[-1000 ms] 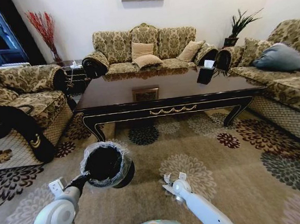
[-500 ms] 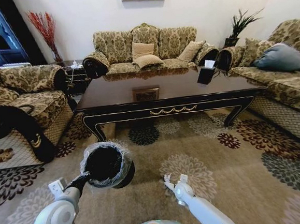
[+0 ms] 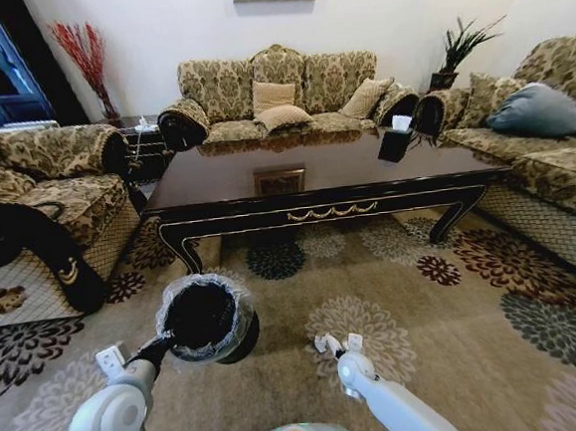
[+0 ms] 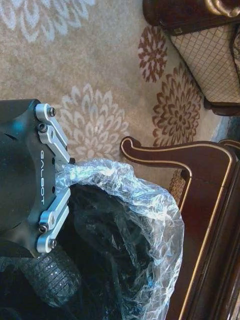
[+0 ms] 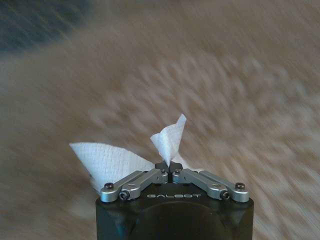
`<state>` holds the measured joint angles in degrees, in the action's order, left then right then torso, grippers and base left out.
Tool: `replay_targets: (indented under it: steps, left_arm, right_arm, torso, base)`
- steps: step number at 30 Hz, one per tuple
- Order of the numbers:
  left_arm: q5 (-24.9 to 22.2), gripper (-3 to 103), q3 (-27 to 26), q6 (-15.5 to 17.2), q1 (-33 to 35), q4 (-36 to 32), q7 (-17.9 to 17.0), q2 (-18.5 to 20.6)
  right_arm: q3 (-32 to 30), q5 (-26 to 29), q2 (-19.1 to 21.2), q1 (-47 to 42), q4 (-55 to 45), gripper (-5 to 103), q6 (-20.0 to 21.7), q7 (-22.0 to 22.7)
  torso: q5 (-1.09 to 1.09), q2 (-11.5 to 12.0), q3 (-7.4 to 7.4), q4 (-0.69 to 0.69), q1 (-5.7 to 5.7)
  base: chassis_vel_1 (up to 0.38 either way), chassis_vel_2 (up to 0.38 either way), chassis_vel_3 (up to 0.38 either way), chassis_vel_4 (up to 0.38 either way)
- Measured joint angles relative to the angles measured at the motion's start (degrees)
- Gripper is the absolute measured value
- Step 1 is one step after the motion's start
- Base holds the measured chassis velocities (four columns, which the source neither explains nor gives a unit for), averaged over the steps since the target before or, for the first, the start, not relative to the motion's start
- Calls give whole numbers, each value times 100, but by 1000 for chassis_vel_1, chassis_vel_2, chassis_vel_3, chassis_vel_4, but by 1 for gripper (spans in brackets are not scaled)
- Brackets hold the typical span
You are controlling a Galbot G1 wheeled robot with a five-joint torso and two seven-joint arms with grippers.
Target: Move to the front of the table and pick up the trash from the floor, then place it into the trash bin.
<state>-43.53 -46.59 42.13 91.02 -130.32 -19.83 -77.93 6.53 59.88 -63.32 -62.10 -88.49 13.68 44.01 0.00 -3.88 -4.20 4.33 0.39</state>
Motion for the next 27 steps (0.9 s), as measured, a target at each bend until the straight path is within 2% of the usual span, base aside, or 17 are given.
replay_targets:
  steps: [2, 4, 5, 6, 8, 9, 10, 12, 14, 15, 19, 20, 23, 27]
  left_arm:
    - [42, 2, 61, 0, 1, 34, 2, -14]
    - [87, 2, 145, 0, 20, 88, 4, -19]
    - [87, 2, 145, 0, 20, 88, 4, -19]
    - [96, 2, 177, 0, 29, 108, 4, -19]
    - [171, 2, 269, 0, 52, 161, 9, -12]
    - [247, 2, 337, 0, 62, 196, 12, -4]
    - [247, 2, 337, 0, 62, 196, 12, -4]
    - [355, 2, 437, 0, 69, 250, 27, 4]
    - [506, 2, 575, -1, 69, 343, 34, 5]
    - [506, 2, 575, -1, 69, 343, 34, 5]
    - [703, 2, 864, 0, 60, 462, 44, -47]
    - [703, 2, 864, 0, 60, 462, 44, -47]
    - [823, 2, 1043, -1, 23, 565, 48, -123]
    - [867, 2, 1199, 0, -25, 679, 48, -218]
  right_arm:
    - [60, -143, 134, 34, -317, 0, -308, -381]
    - [160, -372, 279, 122, -587, 0, -836, -1005]
    - [160, -372, 279, 122, -587, 0, -836, -1005]
    - [196, -445, 328, 162, -648, 0, -1059, -1265]
    - [292, -592, 440, 293, -706, 0, -1684, -2018]
    - [379, -678, 499, 405, -702, 0, -2092, -2571]
    - [379, -678, 499, 405, -702, 0, -2092, -2571]
    - [457, -817, 526, 526, -646, 0, -2496, -3100]
    - [530, -894, 546, 641, -593, 0, -2929, -3824]
    - [530, -894, 546, 641, -593, 0, -2929, -3824]
    - [692, -1210, 568, 818, -560, 0, -3587, -4836]
    - [692, -1210, 568, 818, -560, 0, -3587, -4836]
    - [846, -1380, 617, 946, -501, 0, -3904, -5533]
    - [1111, -1482, 686, 1090, -575, 0, -4082, -5779]
  torso:
    - [0, 0, 0, 0, 0]
    - [0, 0, 0, 0, 0]
    - [0, 0, 0, 0, 0]
    - [0, 0, 0, -1, 0]
    - [-1, 0, 0, -1, 0]
    - [0, 0, 0, 0, 0]
    - [0, 0, 0, 0, 0]
    - [0, 0, 0, -1, 0]
    - [0, 0, 0, 0, 0]
    - [0, 0, 0, 0, 0]
    - [0, 0, 0, 0, 0]
    - [0, 0, 0, 0, 0]
    - [0, 0, 0, 0, 0]
    - [0, 0, 0, 0, 0]
  base:
    - [0, 0, 0, 0]
    - [0, 0, 0, 0]
    - [0, 0, 0, 0]
    - [0, 0, 0, 0]
    - [0, 0, 0, 0]
    - [0, 0, 0, 0]
    - [0, 0, 0, 0]
    - [0, 0, 0, 0]
    - [0, 0, 0, 0]
    - [0, 0, 0, 0]
    - [0, 0, 0, 0]
    - [0, 0, 0, 0]
    - [0, 0, 0, 0]
    - [0, 0, 0, 0]
